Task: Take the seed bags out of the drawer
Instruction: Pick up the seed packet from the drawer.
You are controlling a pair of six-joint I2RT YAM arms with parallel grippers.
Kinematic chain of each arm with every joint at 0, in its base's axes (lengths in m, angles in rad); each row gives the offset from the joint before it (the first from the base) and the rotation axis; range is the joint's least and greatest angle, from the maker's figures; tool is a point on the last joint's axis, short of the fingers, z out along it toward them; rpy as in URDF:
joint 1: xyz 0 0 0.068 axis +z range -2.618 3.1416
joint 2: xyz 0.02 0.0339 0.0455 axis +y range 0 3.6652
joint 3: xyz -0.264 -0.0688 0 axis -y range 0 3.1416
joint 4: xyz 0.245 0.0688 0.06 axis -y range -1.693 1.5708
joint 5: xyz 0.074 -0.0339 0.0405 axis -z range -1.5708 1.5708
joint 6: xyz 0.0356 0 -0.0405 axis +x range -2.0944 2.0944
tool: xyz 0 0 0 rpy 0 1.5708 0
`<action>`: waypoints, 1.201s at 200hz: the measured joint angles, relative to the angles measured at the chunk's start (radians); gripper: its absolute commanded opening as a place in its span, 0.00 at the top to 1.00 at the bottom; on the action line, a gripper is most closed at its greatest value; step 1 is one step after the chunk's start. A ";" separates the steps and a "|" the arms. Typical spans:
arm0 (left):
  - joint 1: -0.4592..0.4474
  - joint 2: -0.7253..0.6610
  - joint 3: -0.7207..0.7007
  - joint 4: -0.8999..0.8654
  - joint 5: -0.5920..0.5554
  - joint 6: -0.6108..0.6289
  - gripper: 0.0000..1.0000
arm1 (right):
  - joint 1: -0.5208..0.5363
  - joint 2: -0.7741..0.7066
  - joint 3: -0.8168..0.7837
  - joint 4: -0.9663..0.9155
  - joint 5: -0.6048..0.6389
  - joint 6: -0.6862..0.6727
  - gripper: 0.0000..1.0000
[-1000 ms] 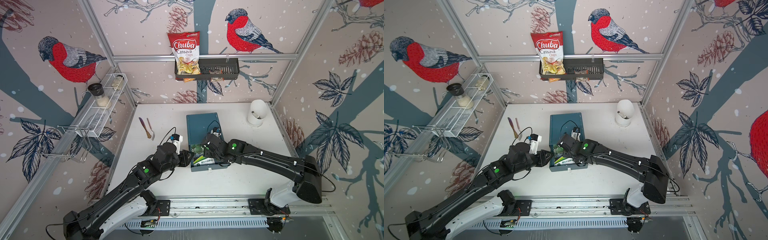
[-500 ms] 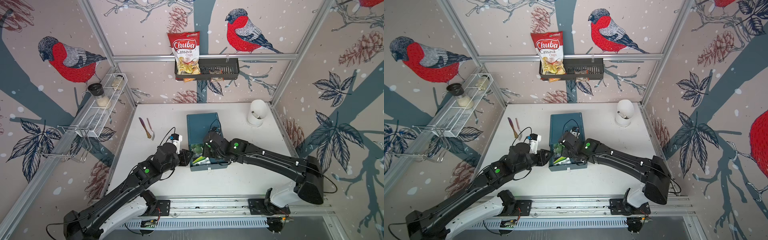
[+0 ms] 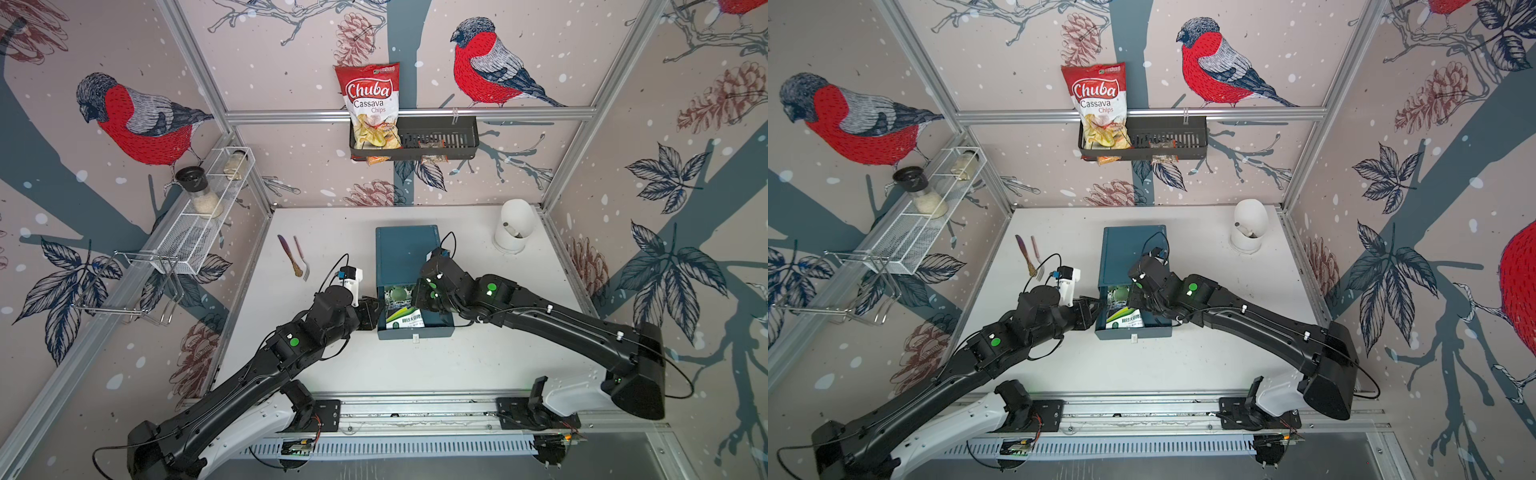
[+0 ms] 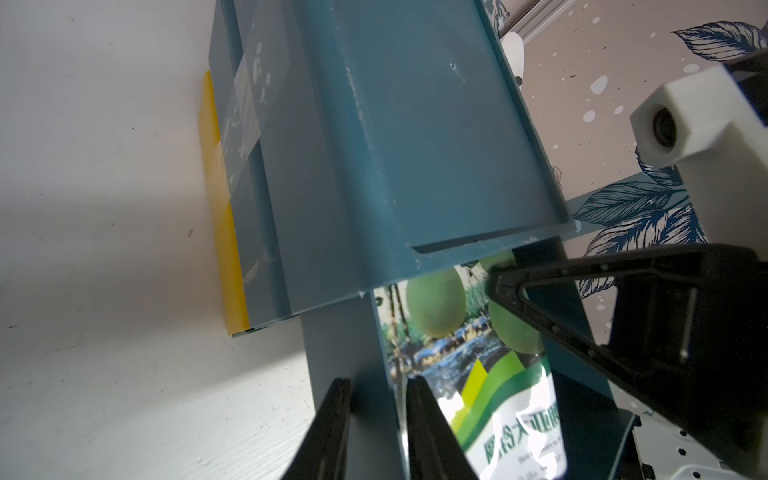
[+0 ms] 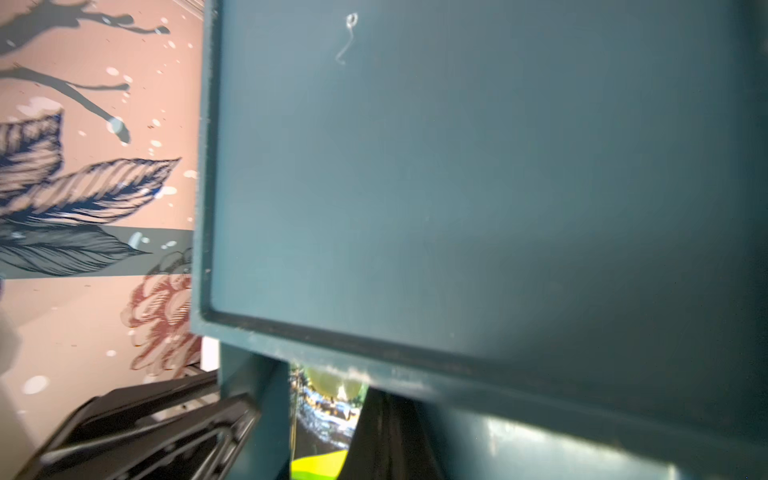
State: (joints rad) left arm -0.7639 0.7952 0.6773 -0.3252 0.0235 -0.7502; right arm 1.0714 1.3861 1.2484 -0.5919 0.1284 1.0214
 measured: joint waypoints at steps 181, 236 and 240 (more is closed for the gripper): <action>0.000 -0.029 -0.053 0.042 -0.030 -0.028 0.58 | 0.032 -0.256 -0.063 -0.053 -0.046 0.029 1.00; 0.000 -0.026 -0.065 0.074 -0.035 -0.058 0.63 | 0.066 -0.362 -0.051 0.003 -0.072 0.018 1.00; 0.000 -0.024 -0.065 0.075 -0.036 -0.060 0.64 | 0.067 -0.373 -0.048 0.010 -0.072 0.017 1.00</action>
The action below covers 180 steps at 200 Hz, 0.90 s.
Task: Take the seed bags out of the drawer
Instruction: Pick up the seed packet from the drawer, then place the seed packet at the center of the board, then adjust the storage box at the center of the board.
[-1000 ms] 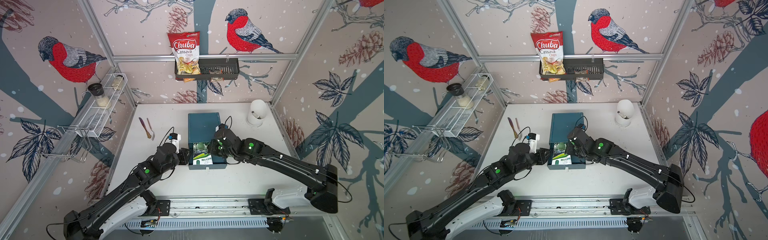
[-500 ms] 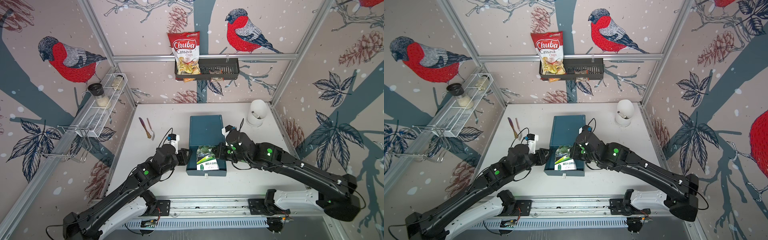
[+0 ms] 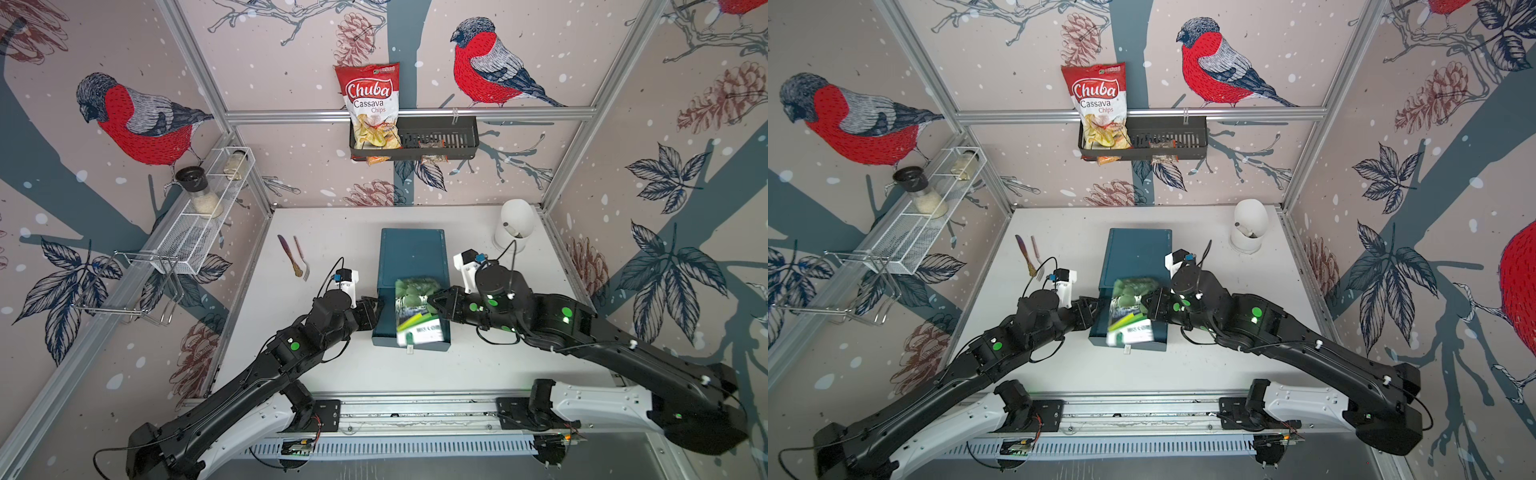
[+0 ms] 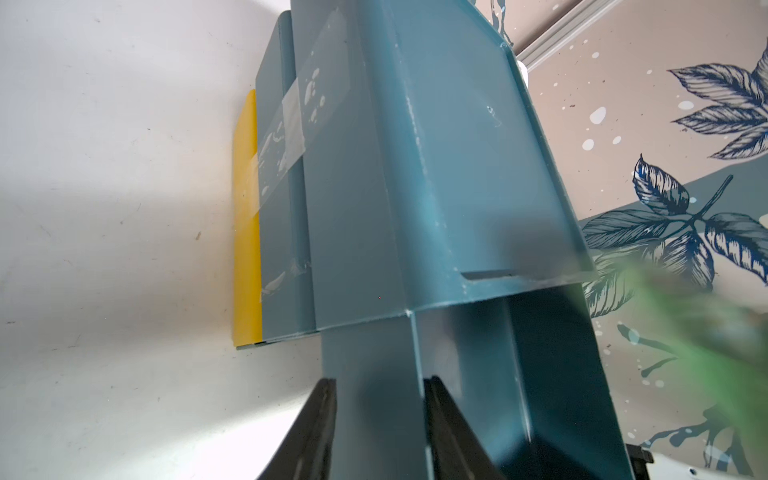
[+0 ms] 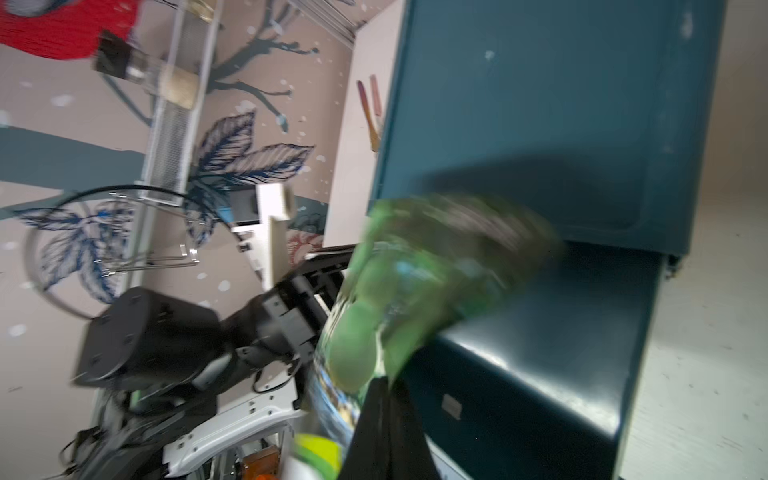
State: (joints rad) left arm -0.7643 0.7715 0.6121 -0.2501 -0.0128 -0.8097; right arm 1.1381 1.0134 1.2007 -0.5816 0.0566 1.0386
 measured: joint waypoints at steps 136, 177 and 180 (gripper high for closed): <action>0.000 -0.013 -0.053 0.086 -0.075 -0.114 0.72 | -0.891 -0.181 -0.187 -0.387 0.269 -0.126 1.00; 0.000 -0.016 -0.063 0.104 -0.095 -0.143 0.73 | -1.455 -0.163 -0.464 -0.256 -0.065 -0.345 1.00; 0.000 -0.017 -0.064 0.106 -0.096 -0.145 0.74 | -1.485 -0.153 -0.478 -0.249 -0.088 -0.360 1.00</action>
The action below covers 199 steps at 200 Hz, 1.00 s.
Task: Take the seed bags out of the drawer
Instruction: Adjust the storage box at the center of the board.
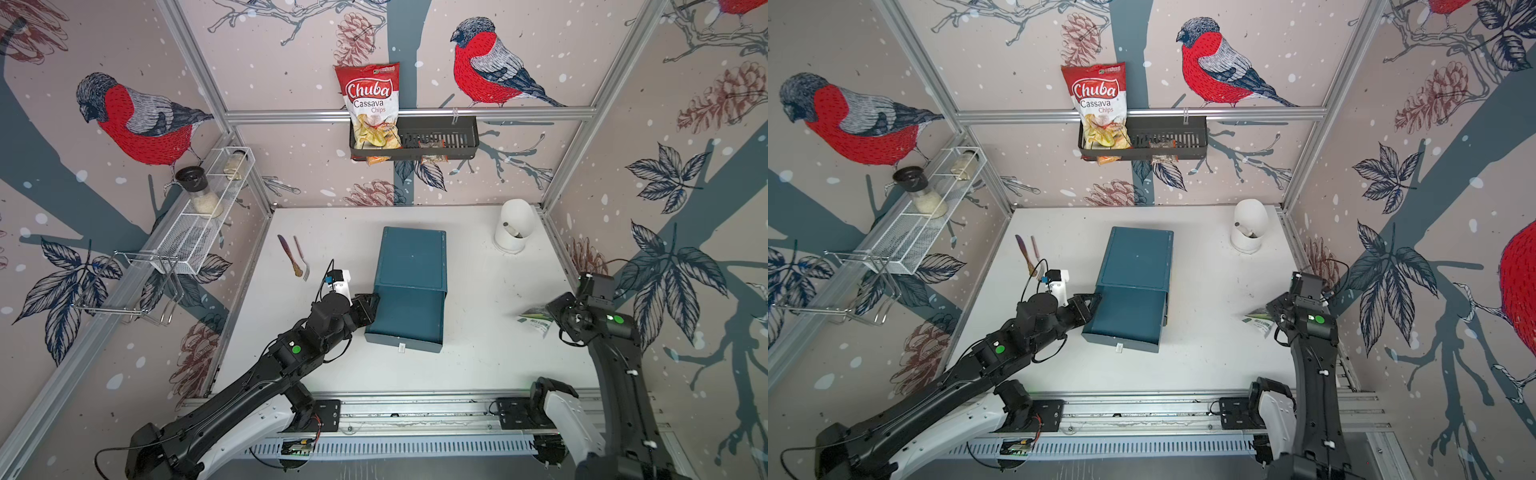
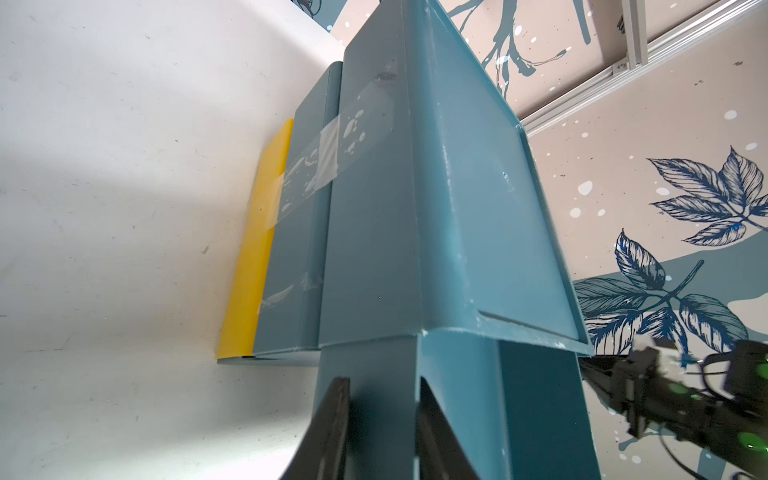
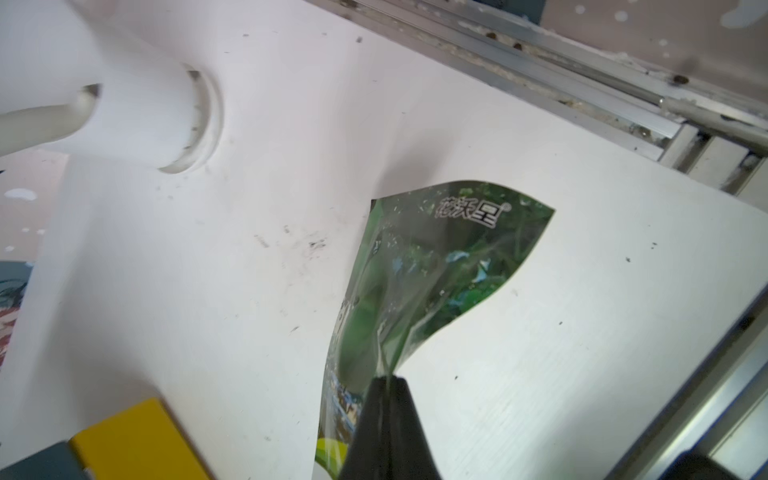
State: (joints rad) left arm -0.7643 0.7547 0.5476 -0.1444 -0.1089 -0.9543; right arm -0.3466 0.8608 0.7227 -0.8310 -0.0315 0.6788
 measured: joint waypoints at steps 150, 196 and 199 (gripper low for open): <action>-0.037 0.119 0.036 0.076 -0.076 -0.043 0.67 | 0.177 0.168 -0.194 0.230 -0.055 0.034 0.68; -0.049 0.130 0.065 0.001 -0.068 -0.061 0.35 | 0.294 0.148 -0.174 0.238 -0.015 0.035 0.12; -0.049 0.130 0.071 -0.010 -0.068 -0.058 0.34 | 0.309 0.141 -0.167 0.235 -0.007 0.037 0.11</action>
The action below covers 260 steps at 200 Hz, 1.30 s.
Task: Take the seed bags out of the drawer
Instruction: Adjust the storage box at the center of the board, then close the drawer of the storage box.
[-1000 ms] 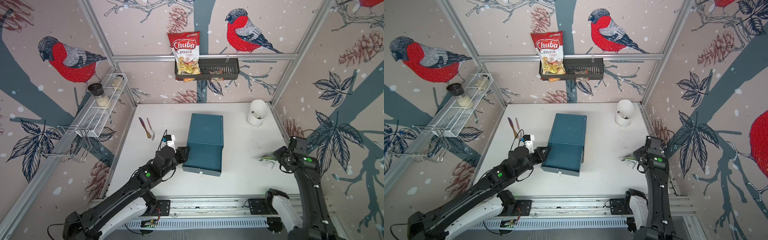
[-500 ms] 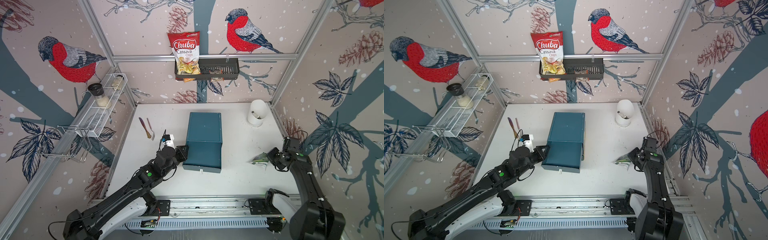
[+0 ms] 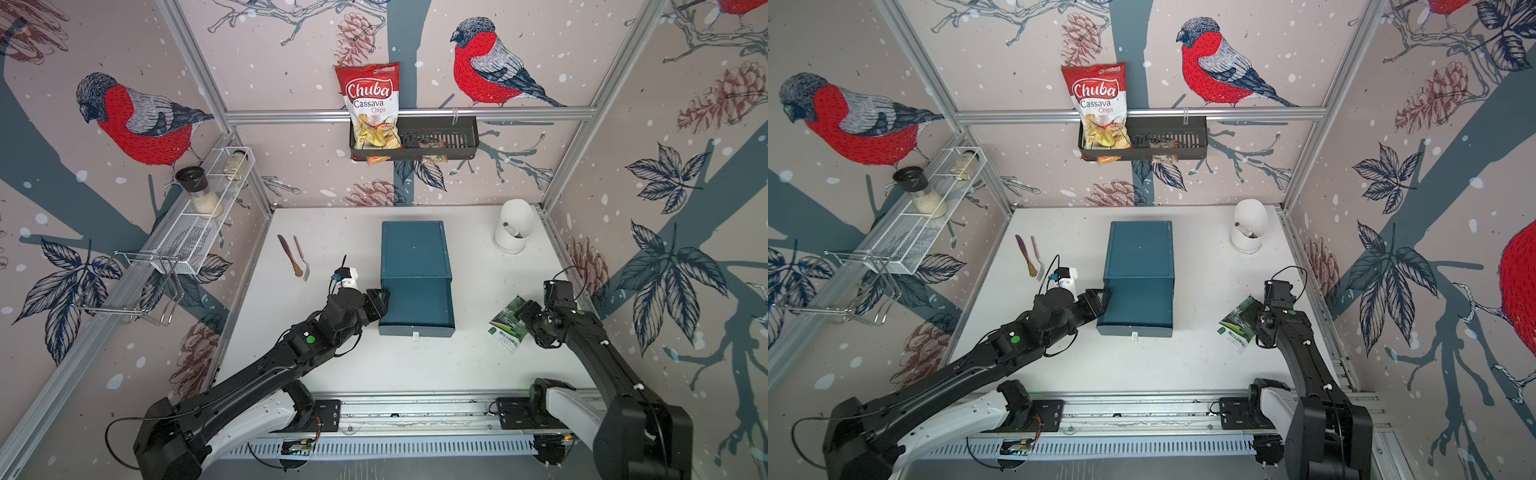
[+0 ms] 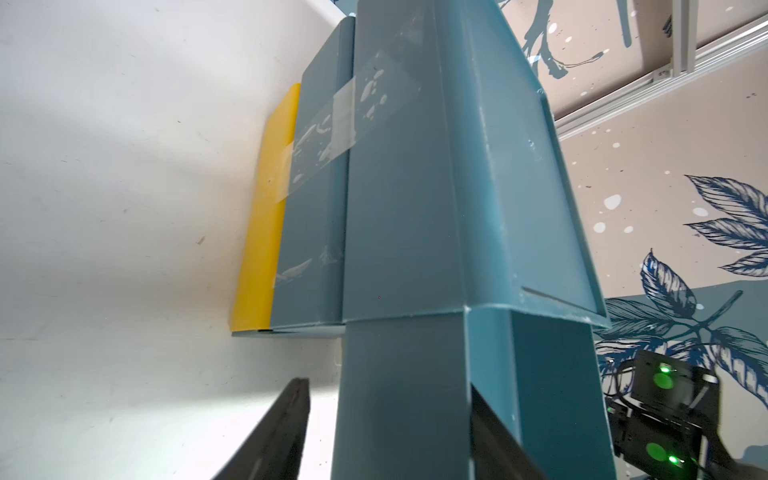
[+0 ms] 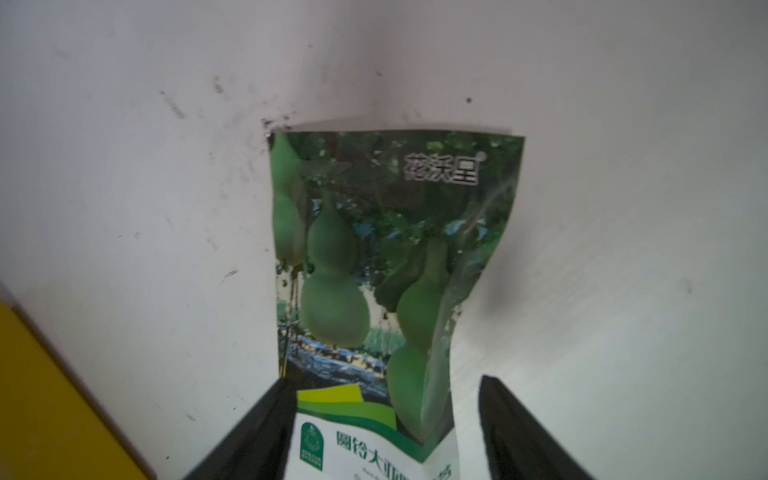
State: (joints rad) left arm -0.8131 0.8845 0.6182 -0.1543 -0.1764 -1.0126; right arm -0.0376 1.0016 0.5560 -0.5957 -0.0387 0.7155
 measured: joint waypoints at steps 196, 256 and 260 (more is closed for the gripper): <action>0.262 0.341 0.436 -0.203 0.291 0.398 0.26 | 1.789 0.363 0.719 -0.137 0.798 0.266 0.14; 0.264 0.375 0.399 -0.143 0.325 0.412 0.30 | 1.595 0.332 0.482 -0.043 0.602 0.394 0.20; 0.264 0.377 0.399 -0.139 0.327 0.415 0.30 | 1.582 0.327 0.473 -0.034 0.587 0.399 0.20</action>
State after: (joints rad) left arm -0.5495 1.2613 1.0168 -0.2935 0.1501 -0.5980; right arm 1.5444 1.3289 1.0294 -0.6292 0.5480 1.1145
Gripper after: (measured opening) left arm 0.705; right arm 0.810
